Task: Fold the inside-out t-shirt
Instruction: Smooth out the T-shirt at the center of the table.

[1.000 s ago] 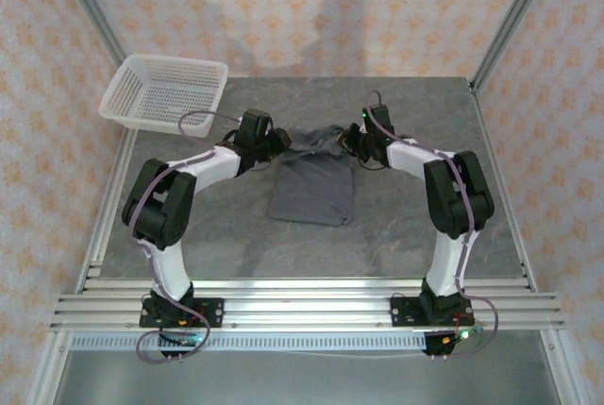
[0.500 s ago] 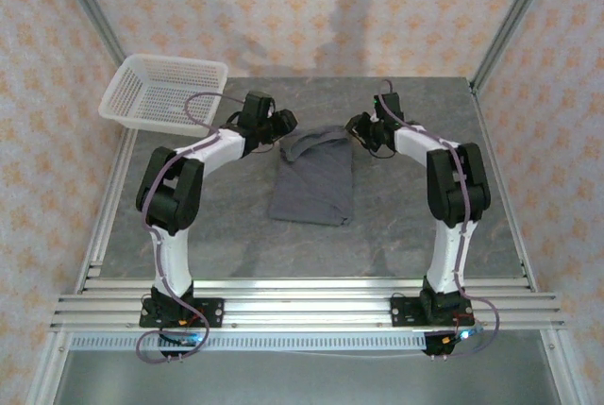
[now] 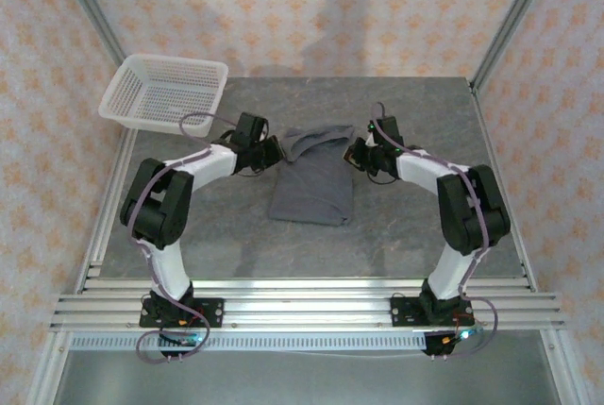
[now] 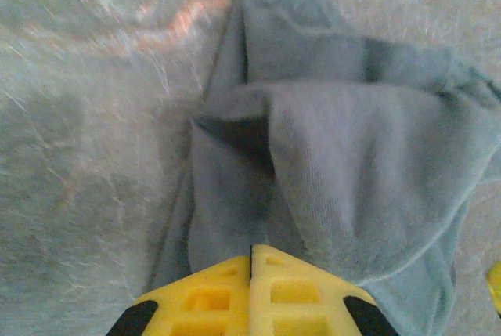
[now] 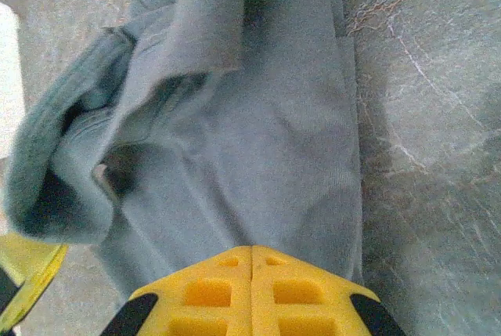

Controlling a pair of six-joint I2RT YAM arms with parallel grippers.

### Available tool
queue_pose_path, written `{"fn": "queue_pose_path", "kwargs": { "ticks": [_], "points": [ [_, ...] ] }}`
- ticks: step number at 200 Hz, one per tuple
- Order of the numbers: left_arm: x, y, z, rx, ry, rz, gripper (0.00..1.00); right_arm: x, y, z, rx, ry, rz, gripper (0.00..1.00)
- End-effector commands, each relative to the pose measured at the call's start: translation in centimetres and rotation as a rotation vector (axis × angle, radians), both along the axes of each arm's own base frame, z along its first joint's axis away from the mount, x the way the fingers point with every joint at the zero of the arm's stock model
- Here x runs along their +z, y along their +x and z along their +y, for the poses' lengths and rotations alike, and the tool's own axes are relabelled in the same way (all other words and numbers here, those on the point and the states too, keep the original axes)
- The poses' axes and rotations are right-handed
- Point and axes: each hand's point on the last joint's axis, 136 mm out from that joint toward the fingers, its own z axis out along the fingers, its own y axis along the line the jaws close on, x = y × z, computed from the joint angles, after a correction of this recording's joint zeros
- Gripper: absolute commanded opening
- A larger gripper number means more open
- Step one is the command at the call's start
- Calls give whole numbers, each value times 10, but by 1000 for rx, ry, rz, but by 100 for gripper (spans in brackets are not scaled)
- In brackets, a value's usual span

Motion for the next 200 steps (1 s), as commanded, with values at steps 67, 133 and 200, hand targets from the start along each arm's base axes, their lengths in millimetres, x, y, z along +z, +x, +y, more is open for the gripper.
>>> {"fn": "queue_pose_path", "kwargs": {
  "ticks": [67,133,200],
  "points": [
    [20,90,-35,17,-116,-115,4,-16,101,13,-59,6,-7,5],
    [49,134,-10,90,-203,-210,33,15,114,6,-37,18,-30,11],
    [45,70,27,-2,-19,-153,56,27,57,-41,10,-139,-109,50]
  ]
}}
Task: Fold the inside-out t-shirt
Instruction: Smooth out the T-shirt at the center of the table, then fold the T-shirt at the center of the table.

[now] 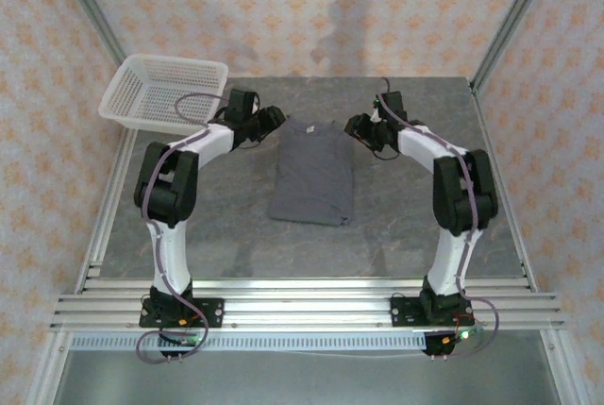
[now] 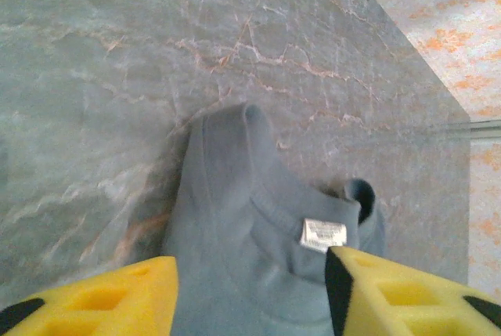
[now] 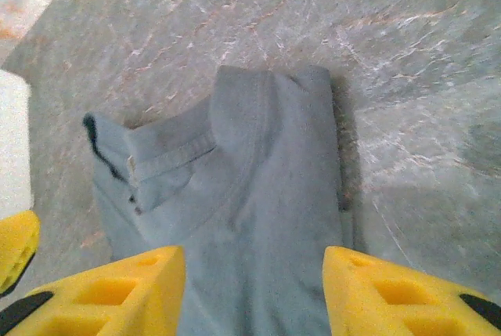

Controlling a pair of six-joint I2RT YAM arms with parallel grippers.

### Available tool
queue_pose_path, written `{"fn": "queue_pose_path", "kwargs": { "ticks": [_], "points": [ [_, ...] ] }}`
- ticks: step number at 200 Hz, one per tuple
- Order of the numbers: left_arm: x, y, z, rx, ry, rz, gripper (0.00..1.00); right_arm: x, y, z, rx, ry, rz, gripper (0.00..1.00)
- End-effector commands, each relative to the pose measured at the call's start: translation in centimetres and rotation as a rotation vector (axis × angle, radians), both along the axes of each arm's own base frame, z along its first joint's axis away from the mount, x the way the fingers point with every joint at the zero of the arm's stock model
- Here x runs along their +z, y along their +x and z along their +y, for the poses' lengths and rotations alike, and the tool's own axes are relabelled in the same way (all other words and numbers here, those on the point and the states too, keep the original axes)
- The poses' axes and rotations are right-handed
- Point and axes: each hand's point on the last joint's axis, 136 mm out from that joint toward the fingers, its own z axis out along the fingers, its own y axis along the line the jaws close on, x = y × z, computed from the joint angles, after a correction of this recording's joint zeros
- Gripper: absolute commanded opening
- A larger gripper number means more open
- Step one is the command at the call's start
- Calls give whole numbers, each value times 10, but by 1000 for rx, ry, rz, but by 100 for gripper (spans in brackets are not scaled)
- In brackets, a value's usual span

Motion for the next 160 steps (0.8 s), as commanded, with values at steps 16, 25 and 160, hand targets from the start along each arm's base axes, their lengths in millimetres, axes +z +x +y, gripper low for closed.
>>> {"fn": "queue_pose_path", "kwargs": {
  "ticks": [16,25,160],
  "points": [
    [-7,-23,1,-100,103,16,57,-15,1,-10,47,-70,-7,50],
    [-14,-22,1,-105,116,31,57,-21,4,-8,50,-68,8,50],
    [-79,-3,-51,-194,-48,127,54,-80,11,32,112,9,157,44]
  ]
}}
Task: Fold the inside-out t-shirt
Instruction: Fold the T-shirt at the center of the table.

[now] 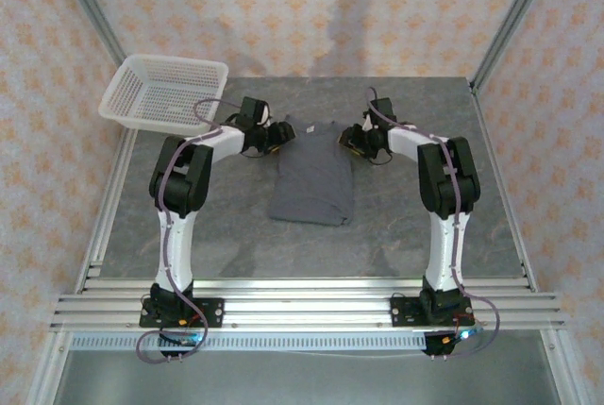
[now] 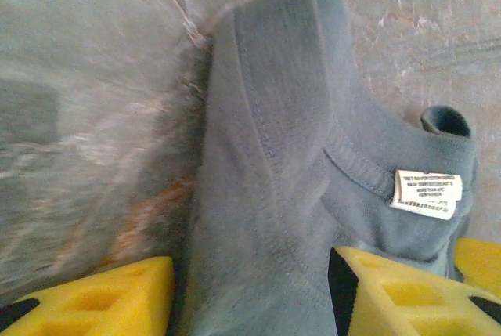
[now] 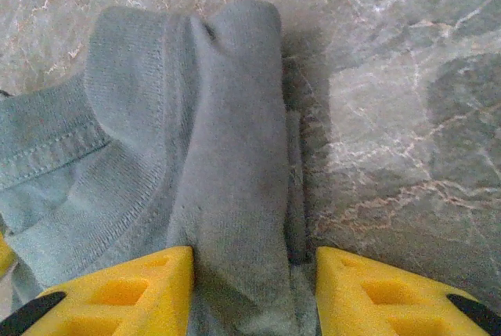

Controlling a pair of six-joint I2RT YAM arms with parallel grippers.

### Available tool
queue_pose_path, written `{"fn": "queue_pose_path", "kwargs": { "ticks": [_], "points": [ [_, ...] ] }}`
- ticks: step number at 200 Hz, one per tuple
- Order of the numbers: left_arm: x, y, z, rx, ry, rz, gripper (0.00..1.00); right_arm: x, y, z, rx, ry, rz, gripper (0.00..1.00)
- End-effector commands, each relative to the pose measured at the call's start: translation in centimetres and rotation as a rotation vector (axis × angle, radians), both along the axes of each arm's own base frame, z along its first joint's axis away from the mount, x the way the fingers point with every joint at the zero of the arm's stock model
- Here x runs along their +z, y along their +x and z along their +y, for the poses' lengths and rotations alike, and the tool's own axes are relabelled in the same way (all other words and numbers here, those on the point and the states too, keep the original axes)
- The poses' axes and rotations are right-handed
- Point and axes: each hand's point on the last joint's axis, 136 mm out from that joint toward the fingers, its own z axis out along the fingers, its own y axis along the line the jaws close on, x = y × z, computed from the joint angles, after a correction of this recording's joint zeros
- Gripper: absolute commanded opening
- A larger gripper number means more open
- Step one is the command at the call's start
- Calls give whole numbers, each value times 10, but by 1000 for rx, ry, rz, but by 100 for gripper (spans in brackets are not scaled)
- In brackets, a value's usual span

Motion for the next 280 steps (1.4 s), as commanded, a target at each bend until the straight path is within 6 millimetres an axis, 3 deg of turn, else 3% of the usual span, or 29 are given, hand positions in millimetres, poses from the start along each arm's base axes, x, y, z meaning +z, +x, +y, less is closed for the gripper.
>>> {"fn": "queue_pose_path", "kwargs": {
  "ticks": [1,63,79,93,118,124,136,151,184,205,211,215,222,235,244,280],
  "points": [
    [-12,2,-20,-20,-71,25,54,-8,0,12,14,20,29,44],
    [-28,-1,-55,-38,-103,62,47,-13,5,31,36,102,50,43],
    [-30,0,-58,-14,-147,71,37,-9,6,35,43,127,47,40],
    [-31,1,-60,1,-173,71,25,-3,7,37,47,146,41,30],
    [-18,3,-59,11,-181,35,0,10,11,37,42,151,18,13],
    [-12,5,-56,14,-179,22,0,18,13,36,40,151,1,10],
    [8,9,-54,16,-187,-16,0,37,17,34,37,149,-41,4],
    [49,20,-51,20,-233,-86,0,74,25,31,35,153,-114,0],
    [183,38,-40,8,-318,-311,0,195,41,27,39,168,-343,0],
    [270,25,-28,-2,-318,-476,0,274,35,24,65,169,-525,0],
    [280,20,-24,-1,-297,-505,0,291,29,23,74,164,-568,0],
    [301,10,-21,-3,-291,-548,0,299,25,23,84,160,-592,0],
    [310,0,-17,-3,-268,-580,0,311,16,23,105,152,-632,0],
    [303,-17,-12,1,-224,-588,0,313,0,25,150,130,-682,0],
    [285,-30,-13,-8,-199,-573,0,297,-11,29,181,125,-696,0],
    [156,-84,-31,-53,-149,-353,0,191,-60,49,288,238,-545,0]
  ]
}}
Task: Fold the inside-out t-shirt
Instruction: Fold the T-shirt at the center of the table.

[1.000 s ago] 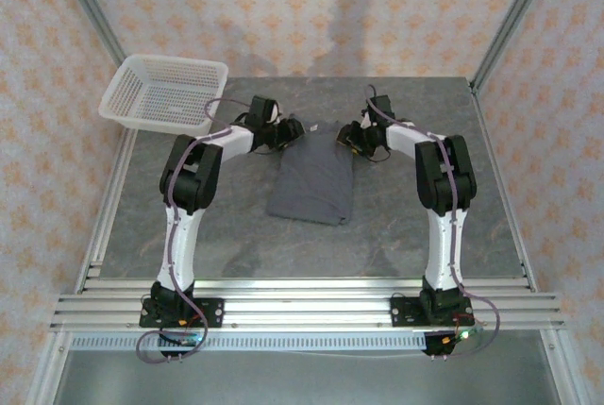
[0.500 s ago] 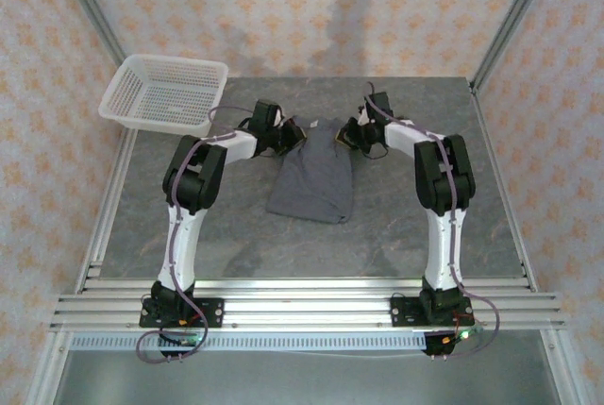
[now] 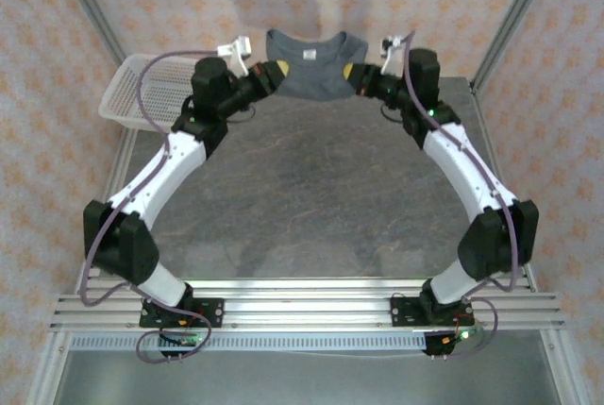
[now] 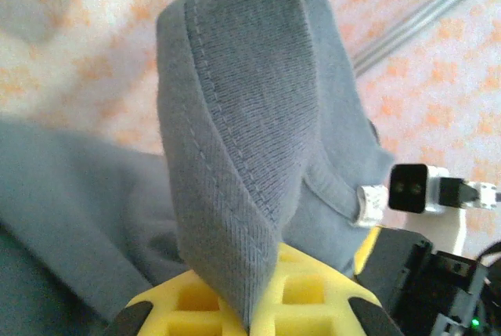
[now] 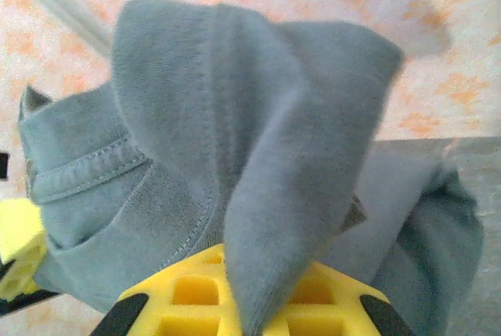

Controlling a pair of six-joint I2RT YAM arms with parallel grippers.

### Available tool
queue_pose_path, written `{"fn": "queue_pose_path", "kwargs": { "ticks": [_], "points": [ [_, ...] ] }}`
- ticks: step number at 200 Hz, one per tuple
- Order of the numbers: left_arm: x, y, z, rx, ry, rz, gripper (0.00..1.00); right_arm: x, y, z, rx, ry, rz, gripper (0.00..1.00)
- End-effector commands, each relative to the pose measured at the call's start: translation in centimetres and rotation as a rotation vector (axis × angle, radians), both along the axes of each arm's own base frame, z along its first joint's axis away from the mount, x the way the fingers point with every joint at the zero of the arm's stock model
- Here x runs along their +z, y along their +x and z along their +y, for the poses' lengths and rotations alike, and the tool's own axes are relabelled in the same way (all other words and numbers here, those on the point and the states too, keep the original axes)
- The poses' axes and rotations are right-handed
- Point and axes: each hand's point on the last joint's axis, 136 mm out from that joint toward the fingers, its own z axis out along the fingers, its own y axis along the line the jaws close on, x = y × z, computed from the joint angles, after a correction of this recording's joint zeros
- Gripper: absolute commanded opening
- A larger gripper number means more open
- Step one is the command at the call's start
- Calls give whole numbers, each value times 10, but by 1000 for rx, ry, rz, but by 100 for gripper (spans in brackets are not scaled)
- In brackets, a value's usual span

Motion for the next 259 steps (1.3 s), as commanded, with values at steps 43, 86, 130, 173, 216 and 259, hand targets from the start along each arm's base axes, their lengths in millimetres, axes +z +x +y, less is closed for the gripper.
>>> {"fn": "queue_pose_path", "kwargs": {
  "ticks": [43,86,130,173,216,259],
  "points": [
    [-246,-77,-10,-30,224,447,0,-202,-73,33,216,-22,406,0],
    [-249,-92,21,79,368,399,0,-206,-81,26,168,-18,411,0],
    [-232,-61,35,198,468,320,0,-214,-31,2,-55,-147,415,0],
    [-236,-20,36,274,538,222,0,-245,8,4,-78,-174,455,0],
    [-248,6,14,215,546,190,0,-287,14,-12,-155,-227,532,0],
    [-272,11,0,154,531,230,0,-300,-2,-27,-206,-259,565,2]
  ]
}}
